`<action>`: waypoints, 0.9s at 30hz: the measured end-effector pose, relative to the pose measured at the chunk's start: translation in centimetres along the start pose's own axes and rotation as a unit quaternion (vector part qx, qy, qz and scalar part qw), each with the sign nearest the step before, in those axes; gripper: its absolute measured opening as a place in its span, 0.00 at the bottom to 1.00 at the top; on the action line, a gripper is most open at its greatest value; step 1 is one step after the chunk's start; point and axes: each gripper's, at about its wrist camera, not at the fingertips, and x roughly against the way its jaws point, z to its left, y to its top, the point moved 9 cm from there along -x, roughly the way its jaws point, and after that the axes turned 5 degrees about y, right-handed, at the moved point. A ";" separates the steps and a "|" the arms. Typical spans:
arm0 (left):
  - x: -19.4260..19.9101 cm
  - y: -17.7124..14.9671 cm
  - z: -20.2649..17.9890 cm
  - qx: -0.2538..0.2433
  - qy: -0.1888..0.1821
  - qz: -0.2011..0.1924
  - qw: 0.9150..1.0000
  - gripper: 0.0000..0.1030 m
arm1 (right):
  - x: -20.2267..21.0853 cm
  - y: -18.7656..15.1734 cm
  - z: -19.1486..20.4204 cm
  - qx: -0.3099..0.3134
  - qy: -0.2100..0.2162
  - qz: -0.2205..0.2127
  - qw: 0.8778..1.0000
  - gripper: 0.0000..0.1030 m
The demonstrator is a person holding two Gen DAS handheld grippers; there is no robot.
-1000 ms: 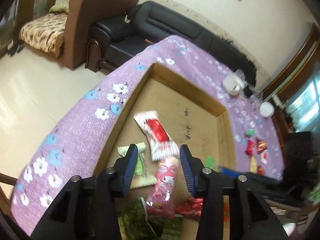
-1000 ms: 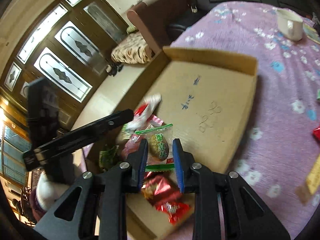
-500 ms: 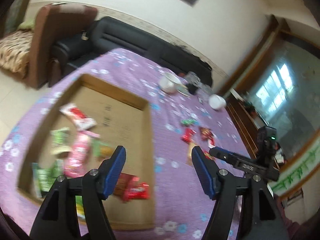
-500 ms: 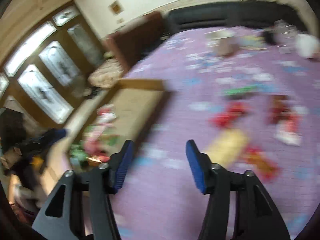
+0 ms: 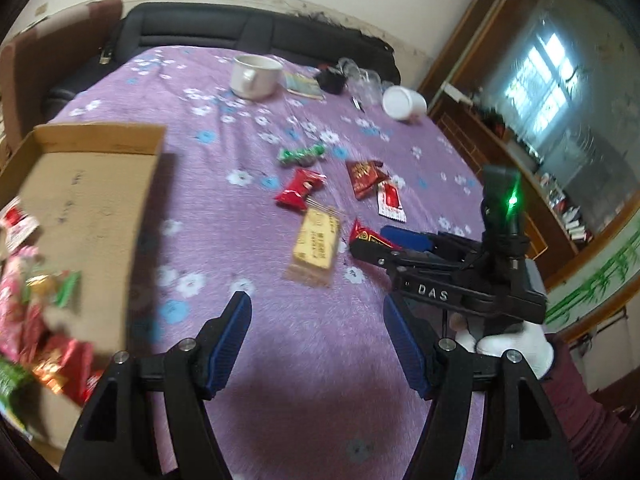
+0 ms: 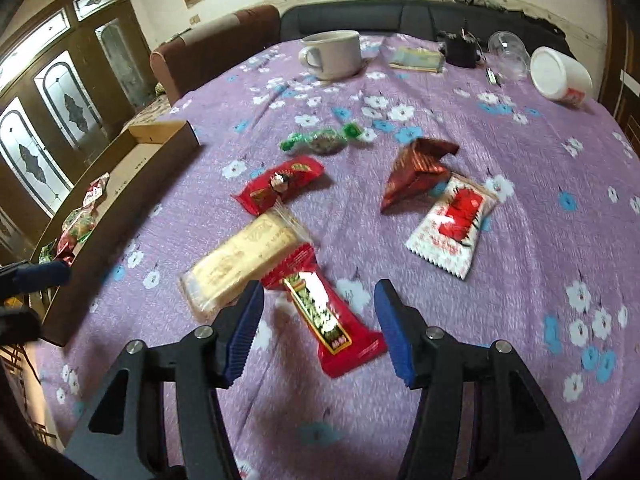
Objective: Organize snacks
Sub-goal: 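Grasp the yellow cake bar with the left tool while the right grasps a red candy, then place the cake bar and red candy into the tray with both tools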
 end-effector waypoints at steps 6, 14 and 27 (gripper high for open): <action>-4.3 1.0 -1.7 -0.056 0.038 0.016 0.998 0.66 | -0.3 -0.2 0.0 0.024 -0.018 0.004 1.000 0.20; -8.9 2.4 -3.6 -0.134 0.080 0.031 0.987 0.66 | 2.2 0.4 -3.3 -0.052 0.002 -0.026 0.998 0.20; -8.7 2.0 -3.1 -0.126 0.098 0.030 0.987 0.32 | 2.5 0.5 -4.4 -0.105 0.043 -0.040 0.993 0.20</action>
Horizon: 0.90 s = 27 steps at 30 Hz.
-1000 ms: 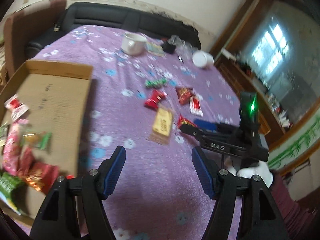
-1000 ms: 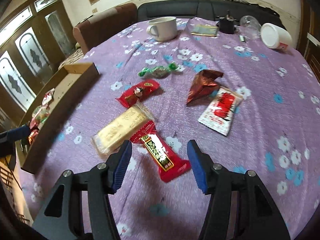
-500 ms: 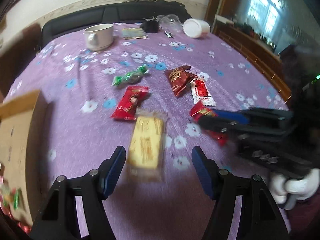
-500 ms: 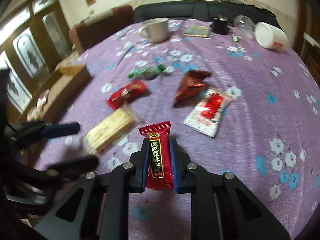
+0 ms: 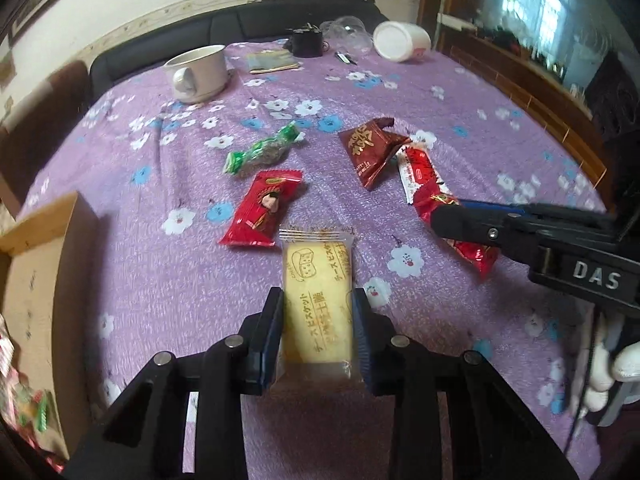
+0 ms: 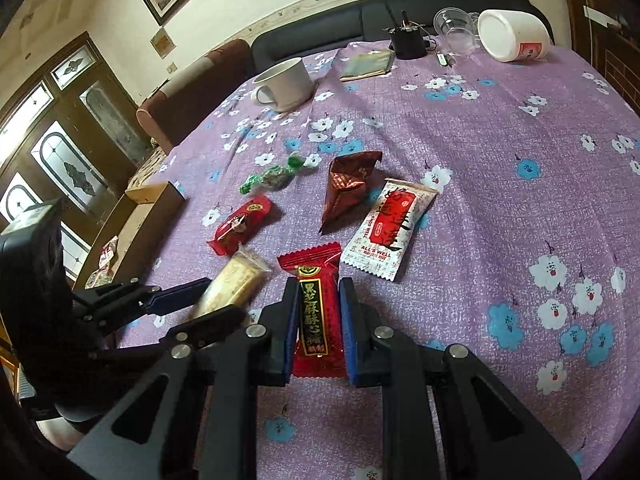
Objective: Organize snacks
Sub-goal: 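Place the cake bar and red candy into the tray with both tools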
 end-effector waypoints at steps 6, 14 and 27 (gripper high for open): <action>5.4 -0.9 2.3 0.073 -0.036 -0.046 0.996 0.32 | 0.3 0.1 0.3 -0.005 0.021 -0.012 1.000 0.20; 12.7 -5.2 11.3 0.206 -0.015 -0.098 0.973 0.32 | -0.3 -0.6 1.4 -0.003 0.037 -0.009 0.999 0.20; 13.9 -11.6 18.9 0.291 0.021 -0.084 0.953 0.32 | -1.3 -1.5 13.4 0.048 0.111 0.018 0.993 0.21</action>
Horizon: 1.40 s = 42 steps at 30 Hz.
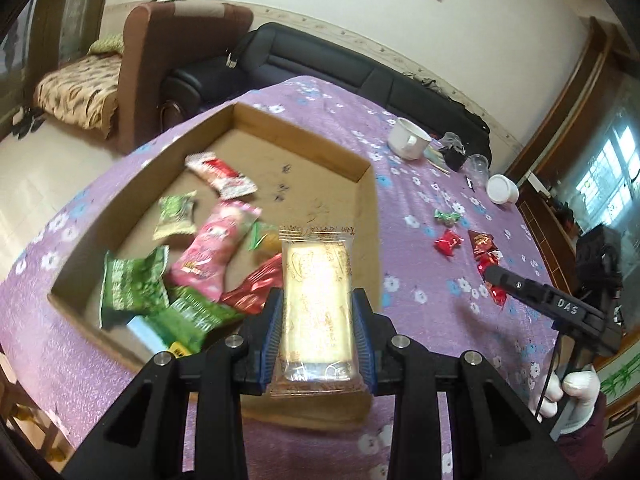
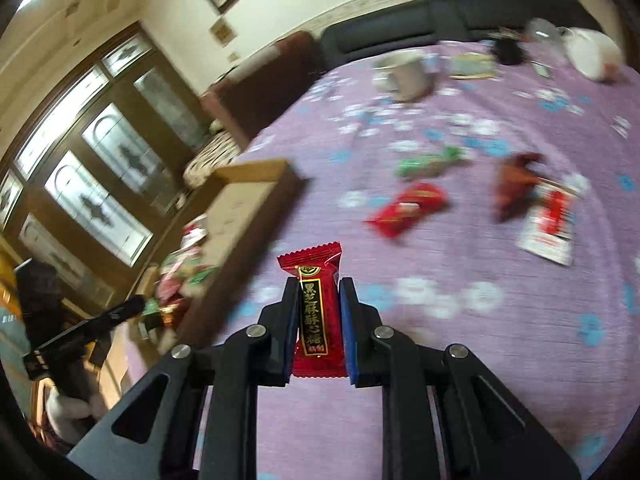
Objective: Organize snacks
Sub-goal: 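Place the cake bar and red candy into the tray with both tools, then move both open tools back toward the remaining snacks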
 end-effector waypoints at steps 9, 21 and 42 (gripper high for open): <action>-0.7 -0.5 2.2 0.037 -0.020 0.011 0.999 0.56 | -5.7 0.4 8.8 0.062 0.021 0.041 0.997 0.21; 3.1 0.6 4.4 0.063 -0.058 -0.039 0.996 0.62 | -14.9 0.3 12.3 0.096 -0.019 0.099 0.990 0.23; 2.2 -1.1 -4.0 -0.085 0.048 -0.032 0.995 0.77 | -3.0 -2.4 6.0 0.069 -0.066 0.008 0.995 0.53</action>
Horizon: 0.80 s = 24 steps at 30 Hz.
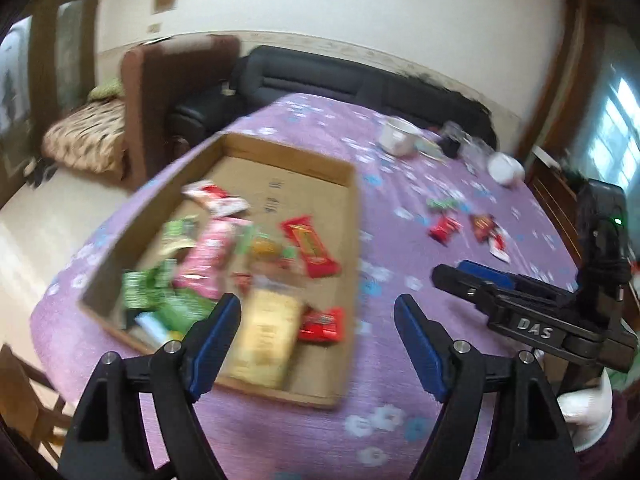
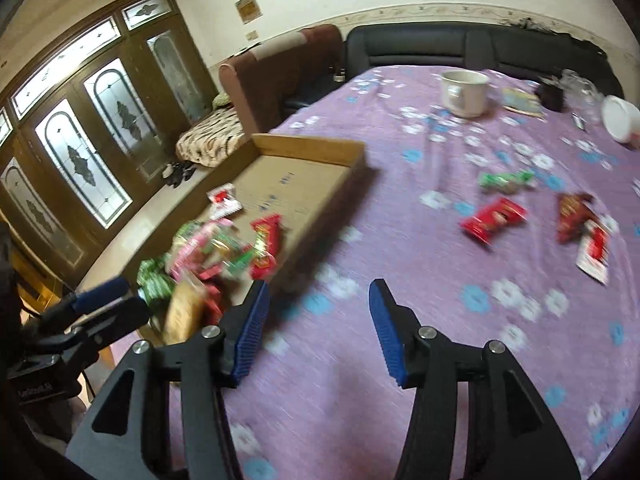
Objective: Organize snacks
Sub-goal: 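Move both open tools back toward the remaining snacks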
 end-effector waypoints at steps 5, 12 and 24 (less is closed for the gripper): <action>-0.2 -0.9 -3.3 -0.051 0.024 0.007 0.998 0.77 | 2.0 -1.7 -3.5 -0.023 -0.021 -0.003 1.000 0.53; -0.3 -1.5 -6.2 -0.098 0.051 0.015 0.994 0.77 | 4.5 -2.7 -7.5 -0.063 -0.035 -0.018 0.997 0.53; -0.8 -2.1 -9.1 -0.116 0.033 0.037 0.992 0.77 | 7.2 -3.2 -12.2 -0.086 -0.059 -0.033 0.994 0.54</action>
